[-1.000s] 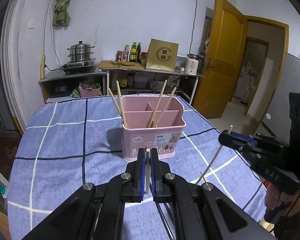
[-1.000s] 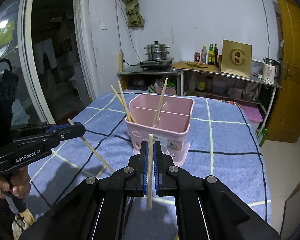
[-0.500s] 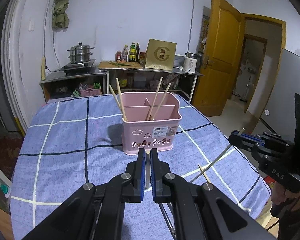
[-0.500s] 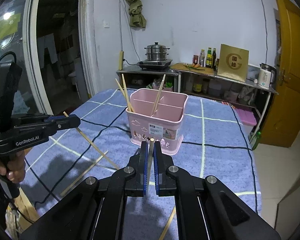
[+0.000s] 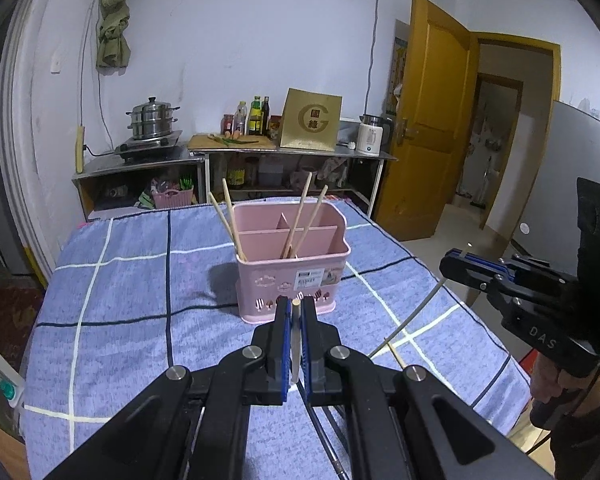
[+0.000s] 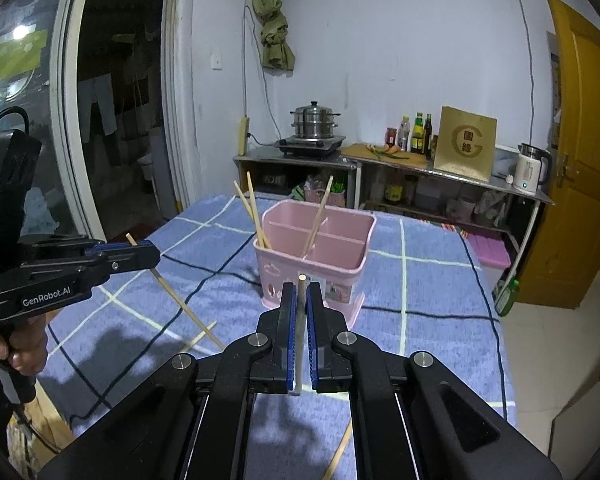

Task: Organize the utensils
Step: 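Lift and carry both held wooden chopsticks upright over the pink basket, then open both tools to drop the wooden chopsticks into the pink basket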

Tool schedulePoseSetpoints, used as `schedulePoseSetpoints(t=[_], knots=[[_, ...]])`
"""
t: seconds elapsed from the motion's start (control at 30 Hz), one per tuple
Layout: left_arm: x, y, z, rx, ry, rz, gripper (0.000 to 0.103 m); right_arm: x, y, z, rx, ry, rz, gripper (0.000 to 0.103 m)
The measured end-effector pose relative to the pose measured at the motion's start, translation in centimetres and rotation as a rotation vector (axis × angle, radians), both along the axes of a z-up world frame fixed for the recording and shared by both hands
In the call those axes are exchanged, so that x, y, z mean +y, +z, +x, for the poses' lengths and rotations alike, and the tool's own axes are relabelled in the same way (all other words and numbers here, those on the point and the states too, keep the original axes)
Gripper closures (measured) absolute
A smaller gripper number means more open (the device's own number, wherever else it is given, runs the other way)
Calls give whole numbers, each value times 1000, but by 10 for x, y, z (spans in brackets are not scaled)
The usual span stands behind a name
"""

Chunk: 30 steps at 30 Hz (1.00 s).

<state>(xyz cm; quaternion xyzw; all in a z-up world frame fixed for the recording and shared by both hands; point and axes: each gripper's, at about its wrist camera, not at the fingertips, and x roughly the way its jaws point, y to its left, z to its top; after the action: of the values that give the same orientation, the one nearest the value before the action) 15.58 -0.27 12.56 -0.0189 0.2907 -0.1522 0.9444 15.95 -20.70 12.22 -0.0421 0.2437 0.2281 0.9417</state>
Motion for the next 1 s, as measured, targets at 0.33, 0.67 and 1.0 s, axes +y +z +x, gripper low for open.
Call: schedulePoseSetpoints(t=[0.33, 0.67, 1.0], knots=[[7, 51, 21, -77, 39, -34, 99, 8, 40, 22, -89, -12, 88, 98], [13, 84, 59, -156, 91, -45, 99, 19, 60, 56, -134, -36, 146, 98], [17, 70, 104, -150, 105, -58, 99, 33, 46, 92, -126, -35, 166, 98]])
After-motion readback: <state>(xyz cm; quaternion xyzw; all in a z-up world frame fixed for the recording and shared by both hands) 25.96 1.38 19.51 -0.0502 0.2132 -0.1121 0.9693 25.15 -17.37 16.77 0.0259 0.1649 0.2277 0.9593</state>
